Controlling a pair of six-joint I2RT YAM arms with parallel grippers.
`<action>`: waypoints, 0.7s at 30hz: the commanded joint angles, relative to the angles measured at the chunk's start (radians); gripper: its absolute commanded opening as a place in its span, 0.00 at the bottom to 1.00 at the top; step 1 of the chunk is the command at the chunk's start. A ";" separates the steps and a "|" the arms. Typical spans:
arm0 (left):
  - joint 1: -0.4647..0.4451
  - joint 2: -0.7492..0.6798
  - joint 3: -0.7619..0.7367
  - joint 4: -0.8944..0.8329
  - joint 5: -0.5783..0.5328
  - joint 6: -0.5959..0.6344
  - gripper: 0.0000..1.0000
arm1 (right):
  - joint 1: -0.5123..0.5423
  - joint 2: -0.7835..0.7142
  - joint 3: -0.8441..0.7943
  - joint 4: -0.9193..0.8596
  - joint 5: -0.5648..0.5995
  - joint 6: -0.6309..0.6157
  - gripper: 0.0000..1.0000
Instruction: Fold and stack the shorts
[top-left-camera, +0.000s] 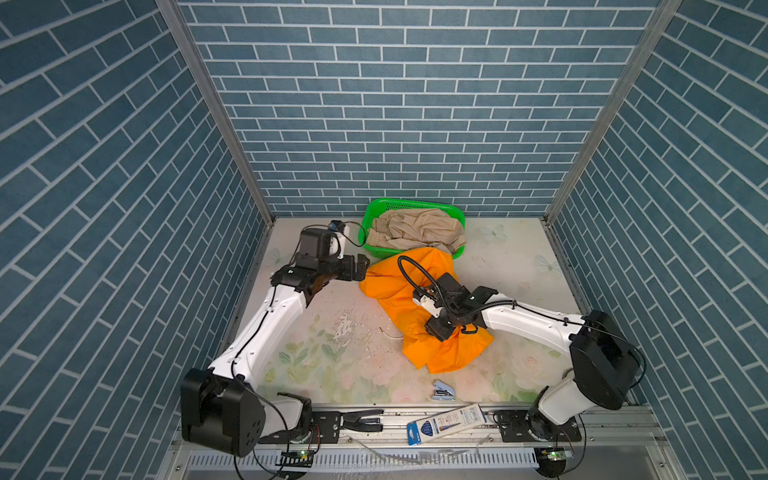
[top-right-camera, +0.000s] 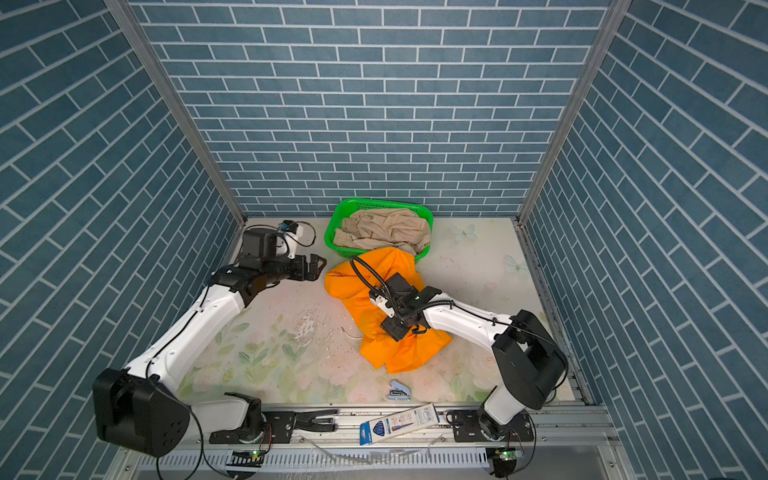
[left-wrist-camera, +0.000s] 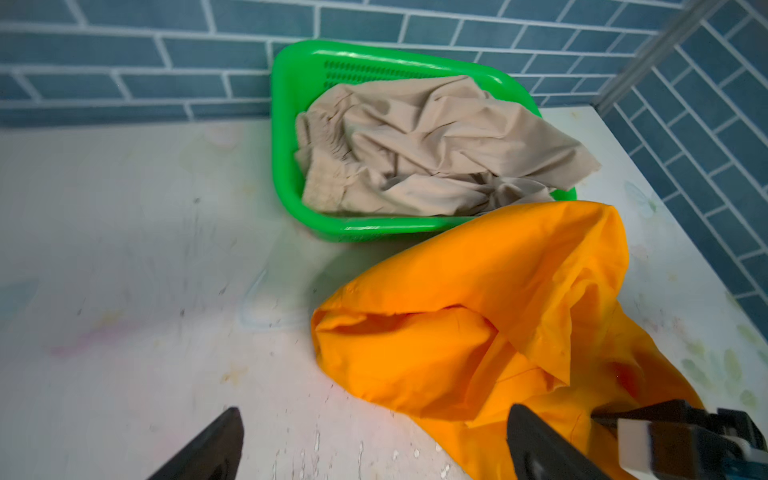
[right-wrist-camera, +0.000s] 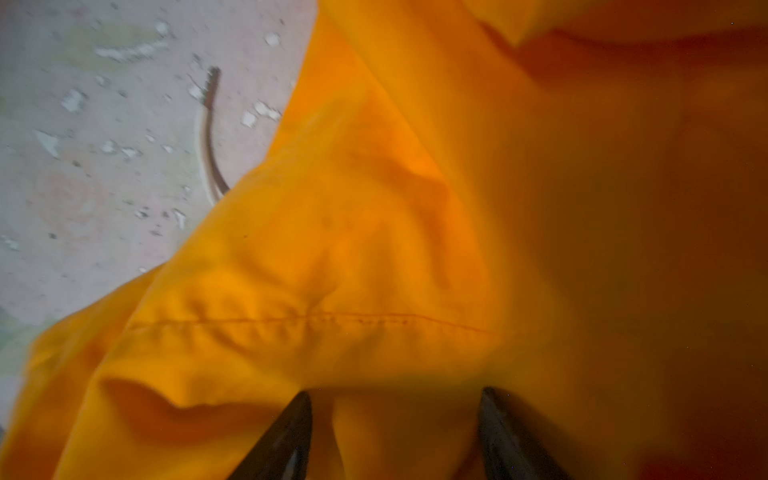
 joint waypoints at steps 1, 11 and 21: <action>-0.087 0.108 0.082 -0.013 -0.078 0.209 1.00 | -0.098 -0.012 -0.064 0.043 -0.005 0.167 0.60; -0.144 0.481 0.372 -0.071 -0.051 0.465 1.00 | -0.343 -0.157 -0.179 0.050 0.006 0.351 0.58; -0.195 0.733 0.589 -0.094 -0.032 0.552 0.96 | -0.384 -0.219 -0.247 0.090 -0.054 0.415 0.58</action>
